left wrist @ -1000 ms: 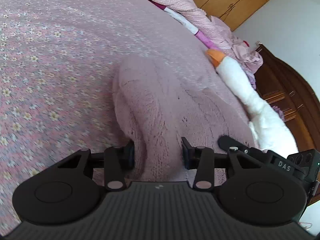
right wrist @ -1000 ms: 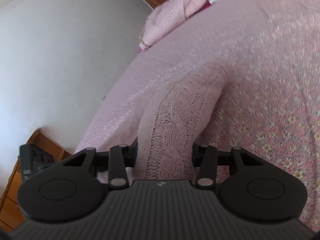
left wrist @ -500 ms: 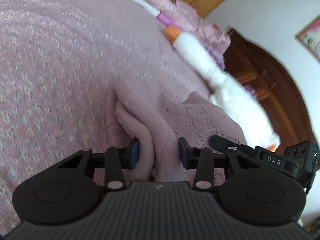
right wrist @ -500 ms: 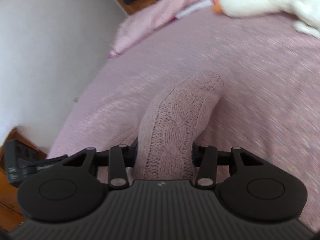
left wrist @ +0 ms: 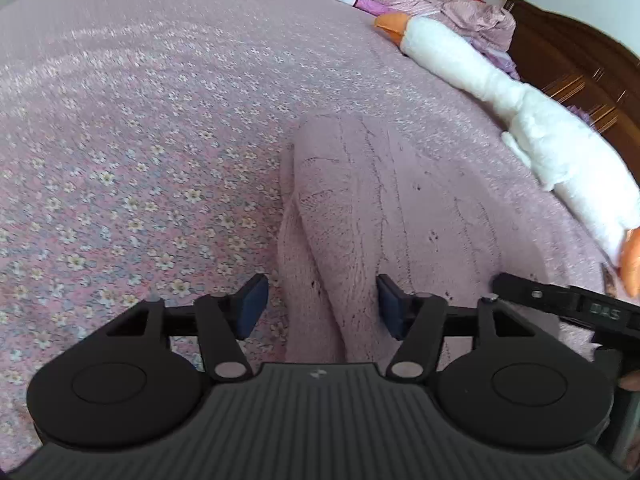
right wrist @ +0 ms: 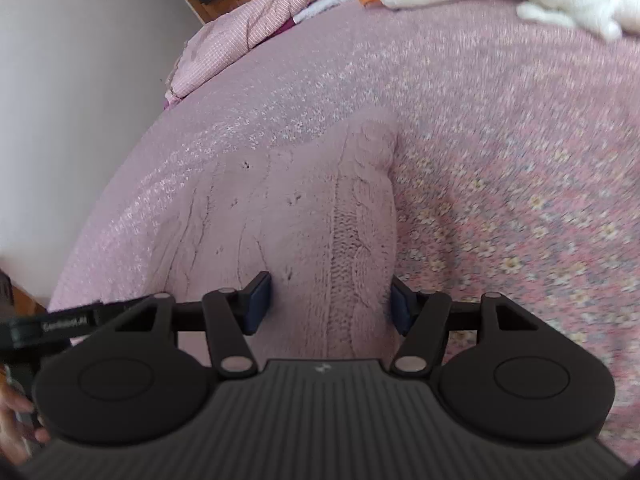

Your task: Fold small clothes

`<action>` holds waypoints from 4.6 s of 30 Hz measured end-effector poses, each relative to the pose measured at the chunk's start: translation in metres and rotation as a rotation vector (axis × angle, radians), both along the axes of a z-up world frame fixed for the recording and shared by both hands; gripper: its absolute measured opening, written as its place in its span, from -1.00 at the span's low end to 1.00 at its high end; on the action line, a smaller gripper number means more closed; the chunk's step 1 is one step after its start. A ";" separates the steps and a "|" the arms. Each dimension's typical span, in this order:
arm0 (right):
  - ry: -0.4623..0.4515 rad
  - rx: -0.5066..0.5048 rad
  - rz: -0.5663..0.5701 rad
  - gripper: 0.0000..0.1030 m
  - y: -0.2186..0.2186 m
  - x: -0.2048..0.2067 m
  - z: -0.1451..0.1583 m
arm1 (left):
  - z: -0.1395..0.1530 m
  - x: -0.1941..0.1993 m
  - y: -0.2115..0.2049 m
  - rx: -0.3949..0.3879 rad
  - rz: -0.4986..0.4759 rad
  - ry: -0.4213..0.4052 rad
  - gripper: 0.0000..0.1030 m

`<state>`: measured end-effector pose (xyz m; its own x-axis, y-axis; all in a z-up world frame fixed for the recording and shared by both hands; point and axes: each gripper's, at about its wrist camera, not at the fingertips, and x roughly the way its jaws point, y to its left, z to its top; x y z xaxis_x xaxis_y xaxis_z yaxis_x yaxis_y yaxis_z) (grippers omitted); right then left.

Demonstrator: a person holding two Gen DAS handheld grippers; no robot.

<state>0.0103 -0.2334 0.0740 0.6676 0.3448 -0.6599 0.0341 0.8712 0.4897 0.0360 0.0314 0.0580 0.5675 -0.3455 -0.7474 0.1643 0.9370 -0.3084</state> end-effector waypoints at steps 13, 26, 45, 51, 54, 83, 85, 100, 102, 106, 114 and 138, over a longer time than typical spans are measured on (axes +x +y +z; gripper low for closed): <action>-0.097 -0.212 0.031 -0.18 0.013 -0.032 0.006 | 0.004 -0.018 -0.012 0.226 -0.005 -0.063 0.60; -0.133 -0.182 -0.022 0.13 0.016 -0.054 0.014 | 0.020 -0.046 -0.011 0.212 0.047 -0.068 0.90; -0.093 -0.255 -0.027 0.59 0.037 -0.101 -0.010 | -0.017 -0.099 -0.046 0.309 0.048 -0.026 1.00; -0.078 -0.293 -0.027 0.59 0.041 -0.097 -0.021 | -0.033 -0.095 -0.051 0.330 0.070 0.003 1.00; -0.068 -0.300 -0.026 0.59 0.042 -0.094 -0.025 | -0.039 -0.093 -0.053 0.346 0.078 0.006 1.00; -0.066 -0.309 -0.024 0.79 0.048 -0.090 -0.032 | -0.046 -0.087 -0.057 0.359 0.099 0.003 1.00; -0.066 -0.305 -0.025 0.79 0.047 -0.090 -0.032 | -0.046 -0.087 -0.057 0.360 0.098 0.003 1.00; -0.067 -0.303 -0.026 0.79 0.047 -0.090 -0.031 | -0.046 -0.089 -0.056 0.359 0.099 0.003 1.00; -0.067 -0.302 -0.026 0.79 0.047 -0.090 -0.031 | -0.046 -0.089 -0.055 0.360 0.098 0.003 1.00; -0.067 -0.302 -0.026 0.79 0.047 -0.090 -0.031 | -0.046 -0.089 -0.055 0.359 0.098 0.003 1.00; -0.067 -0.303 -0.025 0.79 0.047 -0.090 -0.031 | -0.046 -0.089 -0.055 0.359 0.097 0.003 1.00; -0.063 -0.314 -0.021 0.80 0.048 -0.091 -0.029 | -0.046 -0.089 -0.055 0.359 0.097 0.003 1.00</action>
<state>-0.0803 -0.1856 0.0446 0.7155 0.1164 -0.6889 0.0321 0.9795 0.1989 -0.0526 -0.0237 0.0119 0.5820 -0.0058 -0.8132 0.0691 0.9967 0.0424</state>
